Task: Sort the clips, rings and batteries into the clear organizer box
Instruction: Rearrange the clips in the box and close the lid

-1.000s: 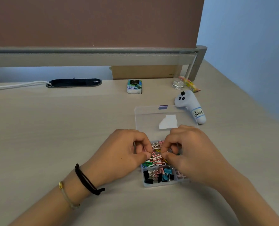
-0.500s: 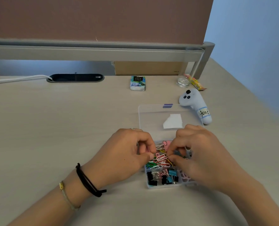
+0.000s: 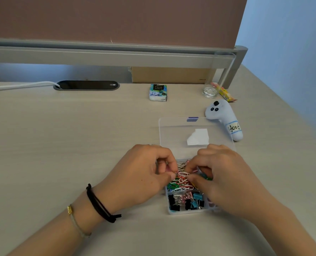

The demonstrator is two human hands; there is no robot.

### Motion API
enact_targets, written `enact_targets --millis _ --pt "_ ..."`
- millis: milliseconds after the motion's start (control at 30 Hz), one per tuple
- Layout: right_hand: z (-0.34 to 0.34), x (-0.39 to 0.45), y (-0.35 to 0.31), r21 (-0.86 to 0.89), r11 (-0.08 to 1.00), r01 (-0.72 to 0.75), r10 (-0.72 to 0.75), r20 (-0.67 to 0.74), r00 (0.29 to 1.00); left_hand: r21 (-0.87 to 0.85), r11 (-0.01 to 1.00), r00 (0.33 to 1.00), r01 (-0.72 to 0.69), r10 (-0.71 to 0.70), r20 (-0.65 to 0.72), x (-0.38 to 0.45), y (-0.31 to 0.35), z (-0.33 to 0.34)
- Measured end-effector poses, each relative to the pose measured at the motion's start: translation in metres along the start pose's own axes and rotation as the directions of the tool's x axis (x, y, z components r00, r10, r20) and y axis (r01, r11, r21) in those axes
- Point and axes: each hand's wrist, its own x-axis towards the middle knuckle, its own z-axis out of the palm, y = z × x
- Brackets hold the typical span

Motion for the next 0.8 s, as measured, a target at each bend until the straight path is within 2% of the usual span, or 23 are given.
enact_targets --millis 133,200,367,533,700,800 --pt "-0.007 -0.001 0.002 0.197 0.979 -0.054 0.053 0.011 0.999 0.023 0.997 0.997 -0.073 0.073 0.021 -0.002 0.002 0.0" --pt "-0.01 -0.001 0.002 0.229 0.973 -0.041 0.042 0.002 0.999 0.052 0.992 0.993 -0.115 0.113 0.037 -0.004 0.001 0.001" --pt "-0.01 -0.001 0.003 0.16 0.982 -0.096 0.104 -0.041 0.994 0.086 0.986 0.99 -0.139 0.138 0.026 -0.004 -0.002 0.001" --pt "-0.004 0.001 -0.012 -0.016 0.998 -0.068 0.068 0.0 0.998 -0.036 0.997 0.994 -0.075 0.072 -0.078 -0.004 -0.01 -0.002" --pt "-0.001 0.003 -0.02 -0.242 0.969 -0.045 0.037 -0.037 0.999 -0.072 0.997 0.997 -0.031 0.026 -0.07 -0.002 -0.01 0.0" --pt "0.001 0.0 -0.023 -0.277 0.961 -0.027 0.025 -0.012 1.0 -0.069 0.998 0.998 -0.006 0.002 -0.057 -0.001 -0.01 -0.001"
